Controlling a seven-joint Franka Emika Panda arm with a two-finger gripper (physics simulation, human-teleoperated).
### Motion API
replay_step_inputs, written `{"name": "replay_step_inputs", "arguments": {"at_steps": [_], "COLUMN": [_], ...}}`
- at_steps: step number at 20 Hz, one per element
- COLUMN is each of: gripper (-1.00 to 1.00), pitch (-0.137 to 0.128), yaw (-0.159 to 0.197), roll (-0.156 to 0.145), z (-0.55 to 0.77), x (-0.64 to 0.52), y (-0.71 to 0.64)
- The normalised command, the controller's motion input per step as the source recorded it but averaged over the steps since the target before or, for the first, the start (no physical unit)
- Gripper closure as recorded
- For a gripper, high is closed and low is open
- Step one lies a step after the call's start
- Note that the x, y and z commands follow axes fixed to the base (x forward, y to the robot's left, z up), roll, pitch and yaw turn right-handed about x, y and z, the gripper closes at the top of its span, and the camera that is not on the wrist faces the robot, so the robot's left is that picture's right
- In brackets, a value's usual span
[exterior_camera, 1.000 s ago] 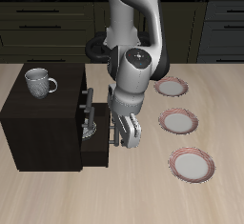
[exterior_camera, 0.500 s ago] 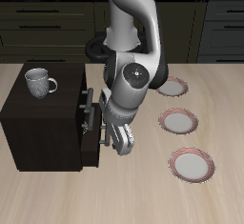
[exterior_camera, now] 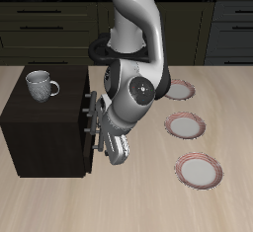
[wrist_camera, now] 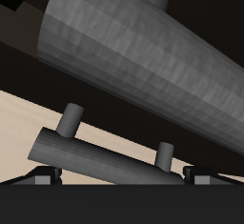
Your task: Close the bottom drawer
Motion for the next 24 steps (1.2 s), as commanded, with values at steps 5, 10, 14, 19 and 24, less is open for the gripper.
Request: {"name": "replay_step_inputs", "arguments": {"at_steps": [5, 10, 14, 19, 24], "gripper": [-1.0, -1.0, -1.0, -1.0, -1.0], "pitch": [-0.014, -0.043, -0.033, -0.018, -0.033], "yaw": [0.021, 0.083, 0.087, 0.019, 0.024], "roll": [-0.061, -0.096, -0.1, -0.091, -0.066], "z": [0.02, 0.11, 0.12, 0.19, 0.31], "x": [0.12, 0.13, 0.18, 0.1, 0.02], "y": [-0.31, -0.33, -0.43, -0.54, -0.46]}}
